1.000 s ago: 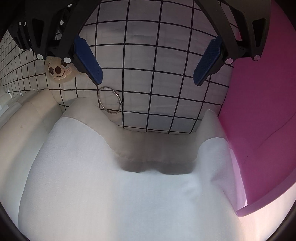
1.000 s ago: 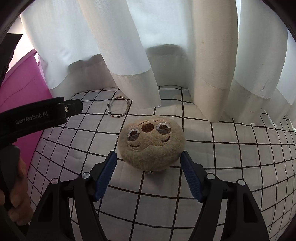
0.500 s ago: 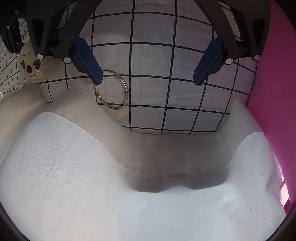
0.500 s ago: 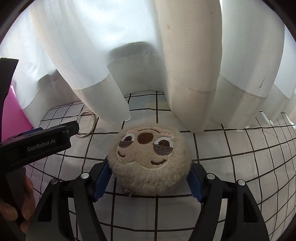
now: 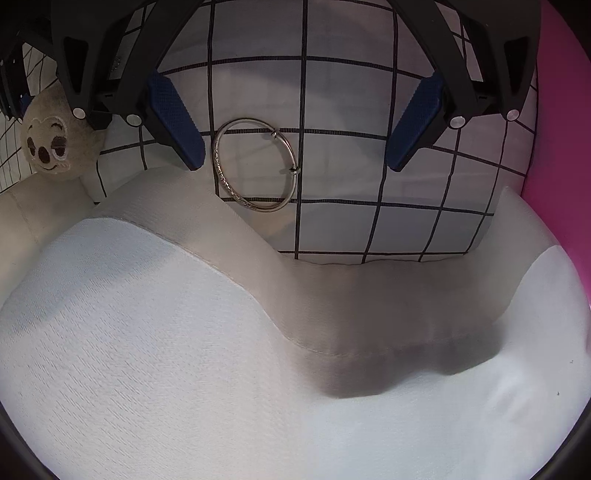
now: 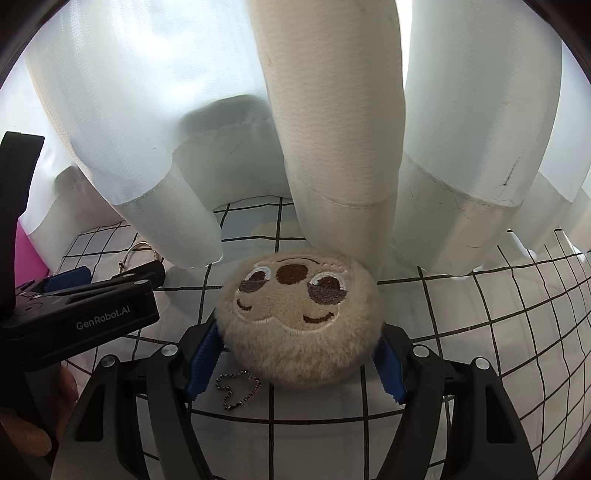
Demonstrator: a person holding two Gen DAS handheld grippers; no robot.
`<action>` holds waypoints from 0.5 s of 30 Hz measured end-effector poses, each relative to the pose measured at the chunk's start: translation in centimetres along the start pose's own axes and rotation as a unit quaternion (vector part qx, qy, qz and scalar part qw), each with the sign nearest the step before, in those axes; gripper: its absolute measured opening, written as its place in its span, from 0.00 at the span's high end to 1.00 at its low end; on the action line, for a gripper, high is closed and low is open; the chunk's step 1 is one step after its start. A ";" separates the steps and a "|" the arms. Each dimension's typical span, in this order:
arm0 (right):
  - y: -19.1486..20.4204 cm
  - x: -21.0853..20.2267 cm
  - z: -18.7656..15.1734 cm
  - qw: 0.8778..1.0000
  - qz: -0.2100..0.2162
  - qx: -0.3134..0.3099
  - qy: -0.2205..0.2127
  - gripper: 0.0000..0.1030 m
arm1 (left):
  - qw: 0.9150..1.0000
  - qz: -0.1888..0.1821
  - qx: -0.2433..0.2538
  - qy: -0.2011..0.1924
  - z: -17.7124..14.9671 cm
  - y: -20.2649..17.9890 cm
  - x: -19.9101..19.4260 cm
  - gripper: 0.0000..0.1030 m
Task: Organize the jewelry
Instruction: 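Close the right gripper on the plush sloth while the left gripper grasps the bangle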
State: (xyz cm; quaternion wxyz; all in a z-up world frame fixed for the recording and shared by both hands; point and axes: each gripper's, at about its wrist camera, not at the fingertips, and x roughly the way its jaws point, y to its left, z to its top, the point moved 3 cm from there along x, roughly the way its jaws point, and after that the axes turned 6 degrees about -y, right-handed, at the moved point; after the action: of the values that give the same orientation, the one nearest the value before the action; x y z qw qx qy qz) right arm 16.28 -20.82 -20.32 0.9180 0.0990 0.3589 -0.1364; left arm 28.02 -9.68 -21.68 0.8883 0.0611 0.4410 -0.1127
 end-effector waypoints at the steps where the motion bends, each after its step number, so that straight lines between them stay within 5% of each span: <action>1: -0.3 0.0 0.0 1.000 -0.001 0.000 -0.001 0.34 | 1.000 0.002 -0.001 -0.002 0.1 0.1 0.0 0.05; 11: 0.6 0.4 0.4 1.000 -0.008 -0.024 0.004 0.35 | 1.000 0.012 -0.006 -0.015 0.1 -0.4 -0.1 0.10; 15: 2.0 -0.2 0.0 1.000 -0.003 -0.030 0.004 0.40 | 1.000 -0.003 0.012 -0.023 -0.7 -2.1 -1.5 0.40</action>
State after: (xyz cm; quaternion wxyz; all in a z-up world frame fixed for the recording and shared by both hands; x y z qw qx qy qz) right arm 16.79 -18.87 -20.04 0.9187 0.0708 0.3669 -0.1275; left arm 26.10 -11.36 -20.92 0.8968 0.0684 0.4196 -0.1220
